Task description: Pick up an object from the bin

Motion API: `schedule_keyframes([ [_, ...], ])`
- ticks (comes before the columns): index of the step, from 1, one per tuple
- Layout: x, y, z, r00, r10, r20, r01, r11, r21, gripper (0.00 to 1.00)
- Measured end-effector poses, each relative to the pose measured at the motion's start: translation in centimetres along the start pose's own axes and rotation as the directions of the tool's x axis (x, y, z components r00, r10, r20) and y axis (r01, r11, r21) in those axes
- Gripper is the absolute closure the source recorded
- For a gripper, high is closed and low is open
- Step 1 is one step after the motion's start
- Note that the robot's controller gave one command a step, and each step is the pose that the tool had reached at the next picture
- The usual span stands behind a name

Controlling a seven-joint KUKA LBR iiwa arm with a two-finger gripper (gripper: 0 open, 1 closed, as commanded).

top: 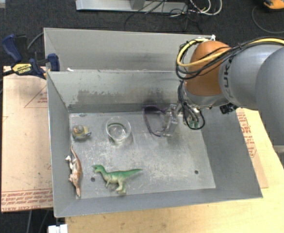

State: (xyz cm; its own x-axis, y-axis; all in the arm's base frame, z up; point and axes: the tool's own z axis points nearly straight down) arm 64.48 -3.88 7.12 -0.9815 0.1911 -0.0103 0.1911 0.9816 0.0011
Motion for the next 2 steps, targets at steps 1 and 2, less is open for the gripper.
schedule_keyframes([
  [1, 0.1, 0.0, -0.8, 1.0, 0.0, -0.003, 0.0, 1.0, 0.0, 1.0],
  [2, 0.2, 0.0, -2.9, 1.0, 0.001, -0.009, -0.001, 1.0, 0.0, 1.0],
])
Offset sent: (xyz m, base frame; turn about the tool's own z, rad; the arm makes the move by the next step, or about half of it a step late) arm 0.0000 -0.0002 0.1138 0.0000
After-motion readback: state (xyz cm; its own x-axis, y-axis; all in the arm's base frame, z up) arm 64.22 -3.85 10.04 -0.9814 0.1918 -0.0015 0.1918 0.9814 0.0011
